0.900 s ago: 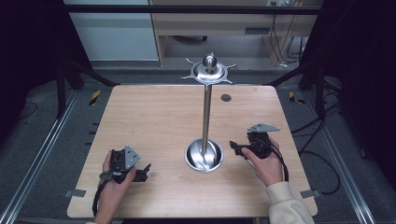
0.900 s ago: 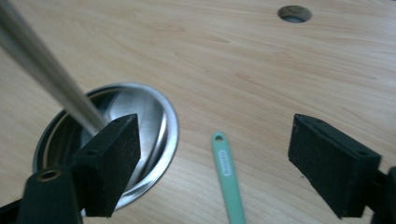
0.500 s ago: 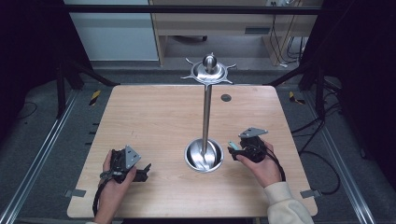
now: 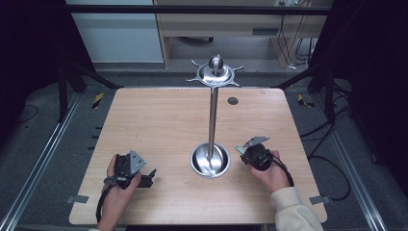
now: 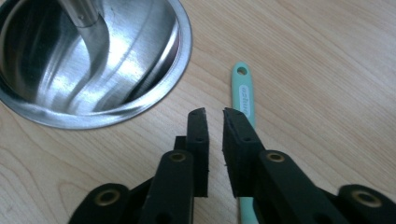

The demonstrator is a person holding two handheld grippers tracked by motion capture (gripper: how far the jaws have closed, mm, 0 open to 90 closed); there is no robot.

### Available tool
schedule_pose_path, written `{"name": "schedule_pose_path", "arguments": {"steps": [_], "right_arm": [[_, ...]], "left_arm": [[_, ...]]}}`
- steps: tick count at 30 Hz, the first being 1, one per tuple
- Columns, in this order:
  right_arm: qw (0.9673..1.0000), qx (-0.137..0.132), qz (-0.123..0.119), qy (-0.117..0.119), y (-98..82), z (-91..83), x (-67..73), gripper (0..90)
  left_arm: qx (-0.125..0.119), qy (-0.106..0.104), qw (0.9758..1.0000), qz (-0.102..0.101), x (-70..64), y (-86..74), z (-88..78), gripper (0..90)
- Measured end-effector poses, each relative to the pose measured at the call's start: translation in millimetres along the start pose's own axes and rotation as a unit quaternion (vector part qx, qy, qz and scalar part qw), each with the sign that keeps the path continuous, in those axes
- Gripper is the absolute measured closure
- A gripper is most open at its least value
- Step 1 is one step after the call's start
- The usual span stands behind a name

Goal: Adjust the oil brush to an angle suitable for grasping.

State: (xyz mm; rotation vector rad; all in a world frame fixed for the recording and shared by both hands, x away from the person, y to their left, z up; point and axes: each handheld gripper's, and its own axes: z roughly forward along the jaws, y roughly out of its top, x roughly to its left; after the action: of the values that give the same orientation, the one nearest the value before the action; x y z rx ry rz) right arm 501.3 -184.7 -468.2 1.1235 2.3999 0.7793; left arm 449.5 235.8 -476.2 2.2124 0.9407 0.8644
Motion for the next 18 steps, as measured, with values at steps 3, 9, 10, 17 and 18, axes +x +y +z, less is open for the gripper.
{"name": "schedule_pose_path", "arguments": {"steps": [3,9,10,17,18], "right_arm": [[0.9999,0.012,-0.003,-0.007,-2.7,2.1,-1.7,87.0],[0.9996,0.028,0.0,-0.002,-4.0,8.1,-2.8,89.4],[0.9995,0.032,0.002,-0.002,-4.0,9.3,-2.8,89.8],[0.999,0.044,0.006,-0.006,-3.9,13.3,-6.3,90.0],[0.999,0.044,0.006,-0.006,-3.9,13.3,-6.3,90.0]], "left_arm": [[0.0,0.001,1.0,0.0,0.0,0.0,0.1,2.8],[0.001,0.001,1.0,0.002,-0.1,0.1,0.6,2.8],[0.001,0.001,1.0,0.002,0.0,0.1,0.5,2.8],[0.002,0.001,1.0,0.003,0.0,0.1,0.7,2.8],[0.002,0.001,1.0,0.003,0.0,0.1,0.7,2.8]]}}
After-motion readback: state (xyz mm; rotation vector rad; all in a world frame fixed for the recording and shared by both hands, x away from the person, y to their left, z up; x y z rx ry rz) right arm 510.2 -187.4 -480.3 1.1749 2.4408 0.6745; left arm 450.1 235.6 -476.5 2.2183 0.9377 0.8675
